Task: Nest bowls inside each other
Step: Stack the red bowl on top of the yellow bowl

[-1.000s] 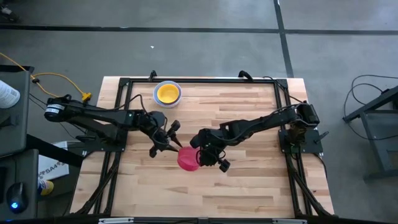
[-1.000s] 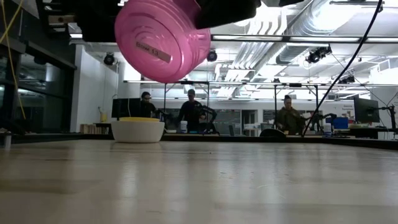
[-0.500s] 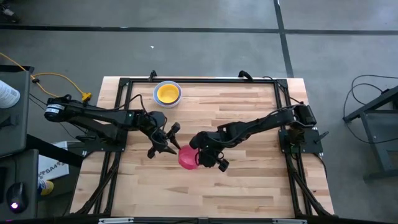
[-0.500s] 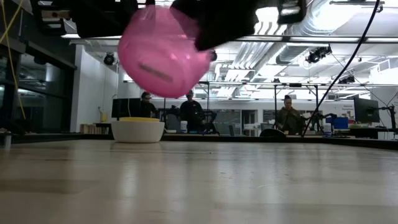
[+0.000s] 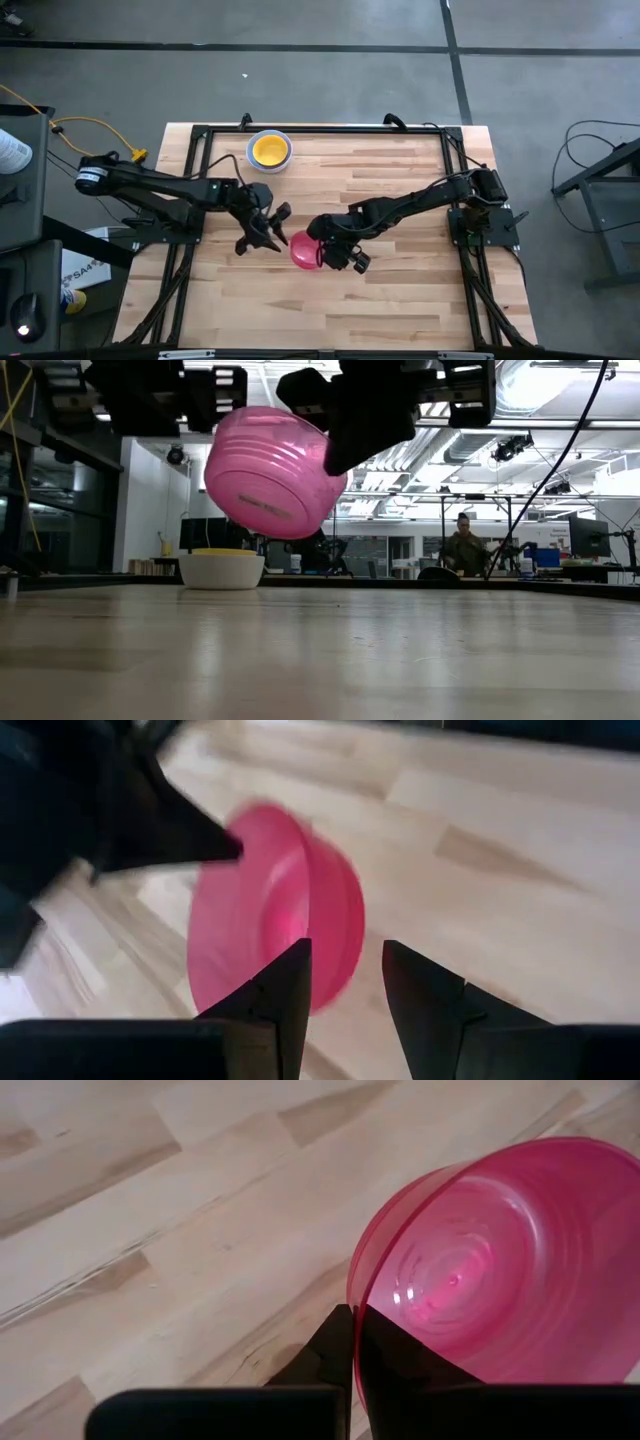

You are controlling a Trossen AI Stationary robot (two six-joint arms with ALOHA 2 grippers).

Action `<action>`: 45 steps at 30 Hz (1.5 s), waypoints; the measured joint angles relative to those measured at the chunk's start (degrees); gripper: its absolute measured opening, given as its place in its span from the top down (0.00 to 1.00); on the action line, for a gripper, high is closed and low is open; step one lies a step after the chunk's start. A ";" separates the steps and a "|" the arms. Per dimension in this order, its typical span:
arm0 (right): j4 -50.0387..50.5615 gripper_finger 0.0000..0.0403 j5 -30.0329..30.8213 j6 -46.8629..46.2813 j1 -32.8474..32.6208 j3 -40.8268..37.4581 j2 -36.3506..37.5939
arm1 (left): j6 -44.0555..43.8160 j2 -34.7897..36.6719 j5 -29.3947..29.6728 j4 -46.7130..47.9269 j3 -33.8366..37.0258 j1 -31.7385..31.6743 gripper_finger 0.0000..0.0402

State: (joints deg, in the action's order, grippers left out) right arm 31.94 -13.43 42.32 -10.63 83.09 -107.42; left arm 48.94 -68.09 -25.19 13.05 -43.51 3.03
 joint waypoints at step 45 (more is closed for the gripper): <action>2.08 0.99 2.47 3.00 -1.38 0.00 0.00 | 9.34 -14.41 -1.42 14.88 -16.26 -0.02 0.86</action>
State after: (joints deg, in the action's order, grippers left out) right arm 34.02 -10.96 45.32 -12.01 83.09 -107.42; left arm 58.28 -82.50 -26.61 27.94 -59.77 3.01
